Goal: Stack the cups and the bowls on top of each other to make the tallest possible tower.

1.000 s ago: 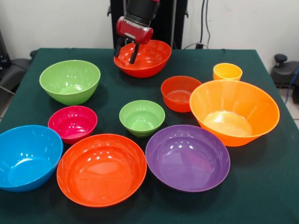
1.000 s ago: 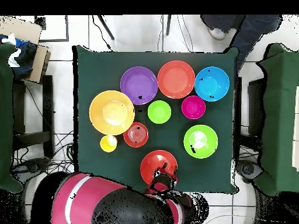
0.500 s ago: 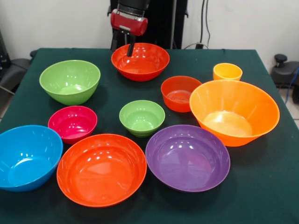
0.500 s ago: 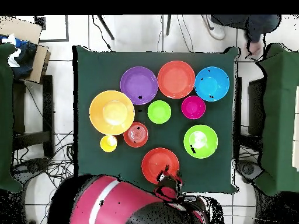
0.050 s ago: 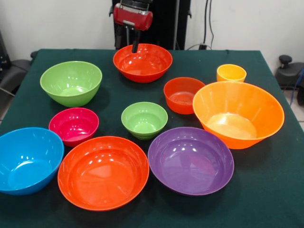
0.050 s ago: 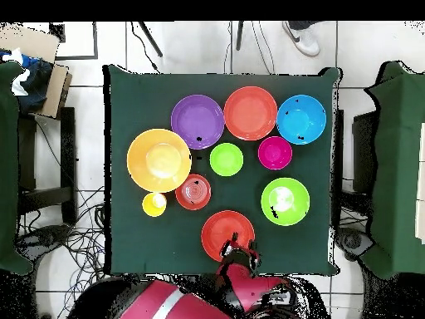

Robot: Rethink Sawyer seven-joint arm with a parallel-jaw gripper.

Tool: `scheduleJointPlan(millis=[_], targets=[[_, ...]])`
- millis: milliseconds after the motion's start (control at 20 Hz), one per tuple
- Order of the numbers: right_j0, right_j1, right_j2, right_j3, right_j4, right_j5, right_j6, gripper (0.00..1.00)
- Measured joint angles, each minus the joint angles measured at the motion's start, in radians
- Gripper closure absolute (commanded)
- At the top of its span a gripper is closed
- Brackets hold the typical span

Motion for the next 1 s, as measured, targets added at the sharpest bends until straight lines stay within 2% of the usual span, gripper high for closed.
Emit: scheduleJointPlan(millis=[250,300,650,1000], targets=[[0.031,-0.001,-0.005,0.000,0.014,0.016,0.000,0.00],[0.059,0.020,-0.014,0.000,0.033,0.008,0.000,0.00],[0.125,0.101,-0.041,-0.001,0.071,-0.038,0.000,0.00],[0.148,0.205,-0.082,-0.001,0.117,-0.131,0.000,0.00]])
